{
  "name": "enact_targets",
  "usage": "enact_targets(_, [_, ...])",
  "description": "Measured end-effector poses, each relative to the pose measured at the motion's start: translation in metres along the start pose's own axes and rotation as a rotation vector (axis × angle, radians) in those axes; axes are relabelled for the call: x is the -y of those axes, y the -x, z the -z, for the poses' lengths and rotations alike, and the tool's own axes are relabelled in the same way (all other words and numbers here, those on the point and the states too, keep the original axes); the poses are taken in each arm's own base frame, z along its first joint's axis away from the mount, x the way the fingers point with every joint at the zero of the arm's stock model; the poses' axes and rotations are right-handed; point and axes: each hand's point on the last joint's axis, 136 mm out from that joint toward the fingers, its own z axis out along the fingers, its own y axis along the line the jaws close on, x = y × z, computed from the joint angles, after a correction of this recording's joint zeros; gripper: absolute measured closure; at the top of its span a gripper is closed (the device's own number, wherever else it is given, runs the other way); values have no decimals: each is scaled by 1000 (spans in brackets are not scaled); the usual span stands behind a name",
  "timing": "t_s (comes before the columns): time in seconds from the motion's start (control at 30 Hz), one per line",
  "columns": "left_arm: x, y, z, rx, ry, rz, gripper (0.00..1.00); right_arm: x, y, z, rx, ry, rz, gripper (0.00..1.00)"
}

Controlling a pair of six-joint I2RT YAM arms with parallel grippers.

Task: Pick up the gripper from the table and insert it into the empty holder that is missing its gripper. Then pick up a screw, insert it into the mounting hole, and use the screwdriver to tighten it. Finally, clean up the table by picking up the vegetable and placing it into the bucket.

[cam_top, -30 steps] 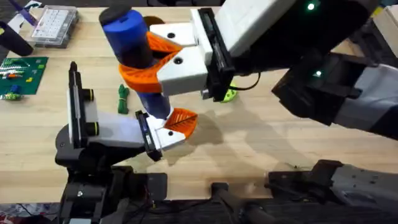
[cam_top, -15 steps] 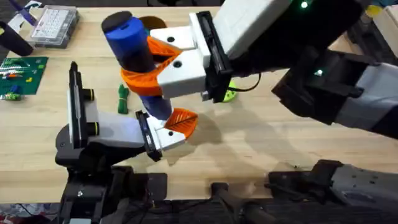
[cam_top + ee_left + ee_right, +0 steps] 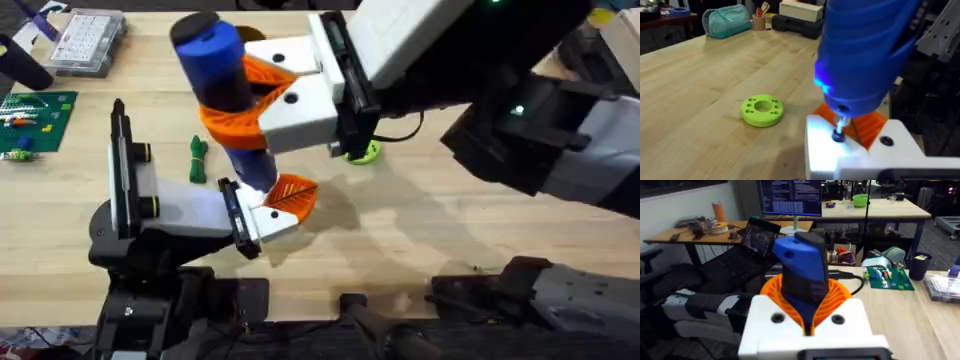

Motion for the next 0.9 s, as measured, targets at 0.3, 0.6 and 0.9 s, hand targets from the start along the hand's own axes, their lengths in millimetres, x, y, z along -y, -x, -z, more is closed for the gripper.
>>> enact_targets(0.3, [0, 0, 0, 0, 0, 0, 984, 2, -1, 4, -10, 8, -8, 959])
enact_targets(0.6, [0, 0, 0, 0, 0, 0, 984, 1, 11, 4, 3, 18, 15, 959])
enact_targets(0.9, [0, 0, 0, 0, 0, 0, 984, 1, 12, 4, 2, 20, 14, 959])
